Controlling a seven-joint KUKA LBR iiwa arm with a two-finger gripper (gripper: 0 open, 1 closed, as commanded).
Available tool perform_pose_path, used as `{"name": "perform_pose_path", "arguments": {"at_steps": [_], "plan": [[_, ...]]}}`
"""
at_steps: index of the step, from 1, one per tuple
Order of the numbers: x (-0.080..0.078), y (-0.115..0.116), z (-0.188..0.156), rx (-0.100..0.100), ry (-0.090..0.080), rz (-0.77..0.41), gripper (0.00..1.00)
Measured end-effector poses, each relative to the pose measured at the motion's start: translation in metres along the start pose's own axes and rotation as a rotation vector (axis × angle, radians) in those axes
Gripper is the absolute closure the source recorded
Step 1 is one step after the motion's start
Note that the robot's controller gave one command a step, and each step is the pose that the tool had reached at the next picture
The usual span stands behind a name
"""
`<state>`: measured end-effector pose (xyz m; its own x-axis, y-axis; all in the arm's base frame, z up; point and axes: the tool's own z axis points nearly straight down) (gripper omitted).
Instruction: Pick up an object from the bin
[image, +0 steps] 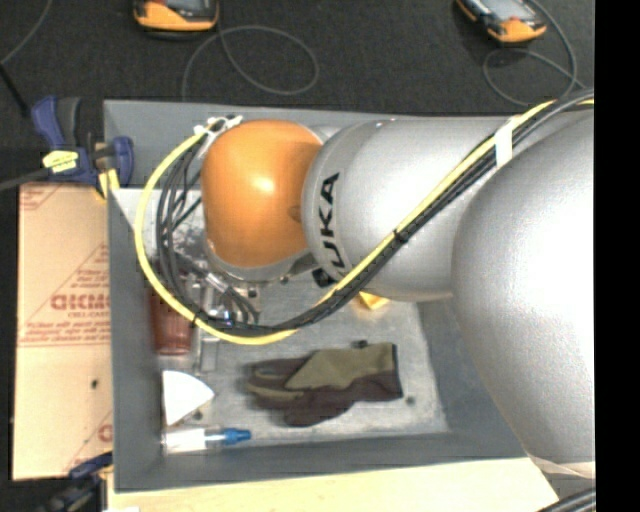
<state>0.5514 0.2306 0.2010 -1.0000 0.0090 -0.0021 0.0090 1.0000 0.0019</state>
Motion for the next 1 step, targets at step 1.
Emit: {"name": "perform_pose_path", "arguments": {"at_steps": [1], "plan": [[0.0188,-0.0128,0.0414,-0.003,-0.008,-0.013,0.00]]}}
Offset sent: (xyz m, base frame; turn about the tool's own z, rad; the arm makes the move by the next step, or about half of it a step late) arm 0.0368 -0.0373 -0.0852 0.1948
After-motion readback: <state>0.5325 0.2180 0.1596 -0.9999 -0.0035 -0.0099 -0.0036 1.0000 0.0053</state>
